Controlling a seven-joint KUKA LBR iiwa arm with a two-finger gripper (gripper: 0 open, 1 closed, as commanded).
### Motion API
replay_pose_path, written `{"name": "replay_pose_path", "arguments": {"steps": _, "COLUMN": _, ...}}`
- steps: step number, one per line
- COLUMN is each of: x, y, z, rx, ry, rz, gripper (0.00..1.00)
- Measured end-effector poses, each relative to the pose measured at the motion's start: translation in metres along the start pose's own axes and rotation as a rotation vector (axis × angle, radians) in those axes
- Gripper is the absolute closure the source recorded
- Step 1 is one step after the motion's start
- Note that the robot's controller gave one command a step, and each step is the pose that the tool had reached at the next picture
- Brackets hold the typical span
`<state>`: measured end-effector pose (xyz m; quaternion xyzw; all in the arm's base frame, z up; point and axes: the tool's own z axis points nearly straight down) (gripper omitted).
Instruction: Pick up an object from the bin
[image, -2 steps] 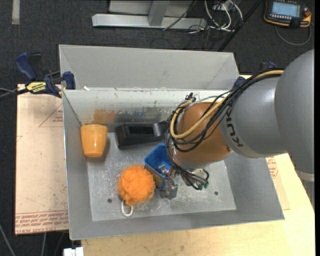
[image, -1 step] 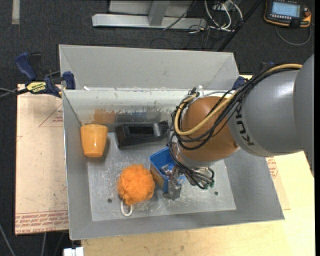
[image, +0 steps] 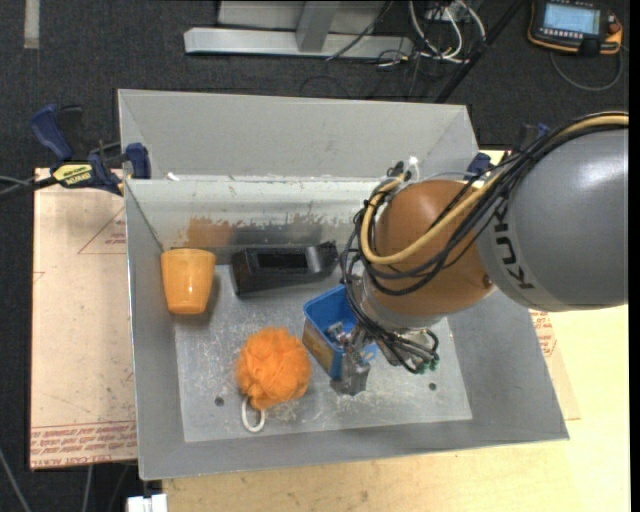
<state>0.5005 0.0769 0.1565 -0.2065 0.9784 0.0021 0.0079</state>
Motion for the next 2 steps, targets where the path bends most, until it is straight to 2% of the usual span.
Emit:
{"name": "replay_pose_path", "arguments": {"steps": 1, "x": 0.005, "y": 0.006, "z": -0.045, "rx": -0.003, "ry": 0.013, "rz": -0.003, "gripper": 1.00}}
{"name": "replay_pose_path", "arguments": {"steps": 2, "x": -0.023, "y": 0.003, "z": -0.163, "rx": 0.000, "ry": -0.003, "rz": -0.059, "gripper": 1.00}}
